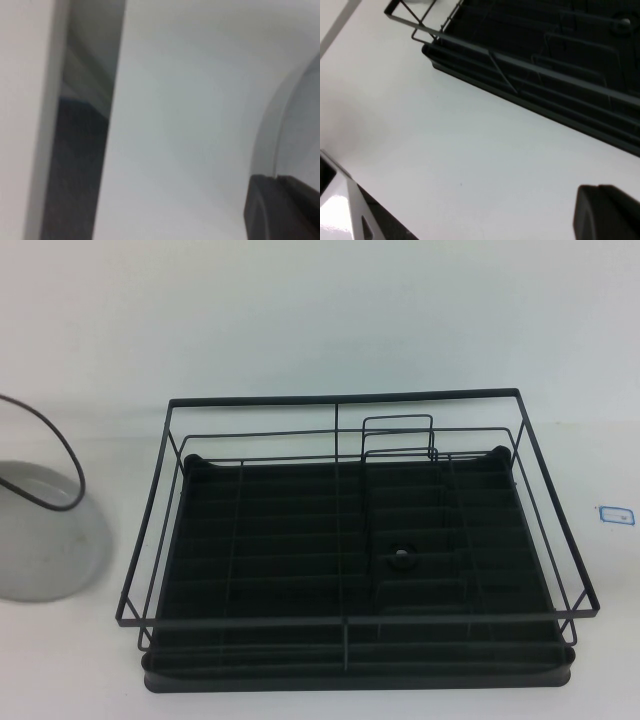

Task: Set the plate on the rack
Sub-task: Pick up the plate from the table, then hand over the plate

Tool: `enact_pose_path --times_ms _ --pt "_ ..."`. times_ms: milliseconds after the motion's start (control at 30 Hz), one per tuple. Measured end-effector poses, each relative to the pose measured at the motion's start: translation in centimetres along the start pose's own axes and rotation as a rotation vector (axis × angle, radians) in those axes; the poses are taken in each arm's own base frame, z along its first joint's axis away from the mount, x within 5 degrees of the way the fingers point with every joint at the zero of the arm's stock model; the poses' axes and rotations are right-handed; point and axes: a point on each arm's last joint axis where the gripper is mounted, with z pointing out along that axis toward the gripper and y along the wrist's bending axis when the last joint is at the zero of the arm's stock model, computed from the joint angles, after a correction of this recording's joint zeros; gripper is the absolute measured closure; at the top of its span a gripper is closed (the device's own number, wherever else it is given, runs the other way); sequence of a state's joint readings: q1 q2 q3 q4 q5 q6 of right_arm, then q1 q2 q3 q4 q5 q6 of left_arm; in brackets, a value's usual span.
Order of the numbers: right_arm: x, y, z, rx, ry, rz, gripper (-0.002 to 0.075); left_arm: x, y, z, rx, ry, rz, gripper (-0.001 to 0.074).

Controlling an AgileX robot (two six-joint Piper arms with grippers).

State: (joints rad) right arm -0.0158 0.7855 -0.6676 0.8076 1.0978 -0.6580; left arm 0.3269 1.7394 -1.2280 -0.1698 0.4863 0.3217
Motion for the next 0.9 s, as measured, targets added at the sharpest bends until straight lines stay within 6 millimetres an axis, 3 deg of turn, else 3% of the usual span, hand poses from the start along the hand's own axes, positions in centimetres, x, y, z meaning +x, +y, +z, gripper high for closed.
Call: enact_pose_path --times_ms 367,600,767,900 --pt "-0.6 0.1 0.0 -0.014 -0.071 0.007 0.0707 -2.0 -0.3 -8.2 -0.031 -0.212 0.005 0.0734" --pt "-0.9 0.0 0.0 0.0 -0.101 0.01 0.0707 -2.5 -1.1 -14.4 -0.019 -0.385 -0.003 0.0734" --pt "-1.6 0.8 -0.2 -0.082 -0.18 -0.014 0.0707 -2.3 -2.6 -16.7 0.121 -0.439 0.001 0.0734" --pt "-2.5 1.3 -0.4 -0.143 -0.281 -0.045 0.0707 -2.5 -5.0 -17.7 0.388 -0.492 0.033 0.0734"
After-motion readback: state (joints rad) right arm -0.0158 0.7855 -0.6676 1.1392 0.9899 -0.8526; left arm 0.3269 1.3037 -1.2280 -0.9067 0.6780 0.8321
